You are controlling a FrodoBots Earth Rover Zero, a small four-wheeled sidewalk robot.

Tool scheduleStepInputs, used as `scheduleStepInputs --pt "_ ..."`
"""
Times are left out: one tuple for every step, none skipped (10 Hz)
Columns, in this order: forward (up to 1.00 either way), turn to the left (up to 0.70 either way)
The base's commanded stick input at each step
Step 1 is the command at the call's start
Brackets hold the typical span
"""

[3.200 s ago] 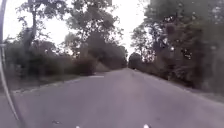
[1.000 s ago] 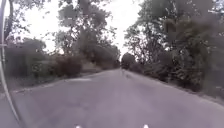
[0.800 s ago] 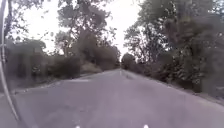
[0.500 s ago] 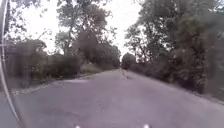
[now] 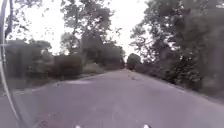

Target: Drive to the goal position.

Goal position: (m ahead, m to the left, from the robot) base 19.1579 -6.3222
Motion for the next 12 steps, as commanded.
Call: scheduleStepInputs --pt "0.70 0.00" --pt "0.70 0.00" --pt "0.70 0.00" --pt "0.70 0.00" --pt "0.70 0.00" --pt "0.70 0.00" --pt "0.70 0.00" --pt "0.70 0.00" --pt "0.70 0.00" --pt "0.70 0.00" --pt "0.70 0.00" --pt "0.70 0.00"
